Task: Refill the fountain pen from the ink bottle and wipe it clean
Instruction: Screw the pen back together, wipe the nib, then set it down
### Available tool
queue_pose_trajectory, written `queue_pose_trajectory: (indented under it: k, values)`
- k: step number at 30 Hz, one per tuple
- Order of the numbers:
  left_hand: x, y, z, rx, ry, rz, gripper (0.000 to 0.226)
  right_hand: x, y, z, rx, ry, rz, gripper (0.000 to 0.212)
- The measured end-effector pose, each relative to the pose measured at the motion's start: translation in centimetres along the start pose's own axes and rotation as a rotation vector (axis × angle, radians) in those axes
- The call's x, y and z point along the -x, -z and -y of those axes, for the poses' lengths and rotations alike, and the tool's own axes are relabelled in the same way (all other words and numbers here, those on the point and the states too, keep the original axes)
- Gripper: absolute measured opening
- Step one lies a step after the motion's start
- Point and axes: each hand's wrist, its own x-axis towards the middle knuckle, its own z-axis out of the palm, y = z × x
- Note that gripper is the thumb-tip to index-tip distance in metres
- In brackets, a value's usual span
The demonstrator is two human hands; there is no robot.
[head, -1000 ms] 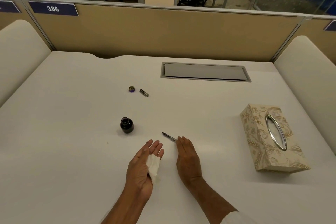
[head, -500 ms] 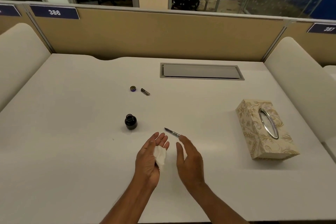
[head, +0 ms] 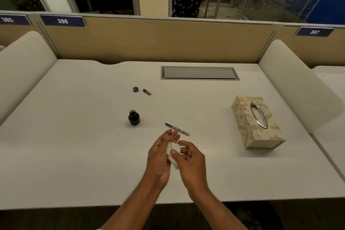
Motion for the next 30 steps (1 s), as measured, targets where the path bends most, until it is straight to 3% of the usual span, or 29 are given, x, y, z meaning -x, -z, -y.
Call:
queue_pose_trajectory:
  k: [9,17,22,30]
  values:
    - [8.8,-2.2,5.4,-0.499,-0.139,0.004,0.025,4.4,10.9,-0.8,0.027,0.104,0.063,0.029]
    - [18.0,-6.1,15.1,-0.609,-0.145,-0.011,0.028,9.7,24.0,-3.3,0.113,0.169,0.115,0.022]
    - [21.6,-8.5,20.2,-0.617,-0.168,-0.014,0.024,12.4,30.8,-4.6,0.170,0.089,0.141,0.023]
    - [21.4,-9.8,26.6,-0.962,-0.211,0.120,0.018,14.5,37.4,-7.2,0.329,0.016,-0.031,0.022]
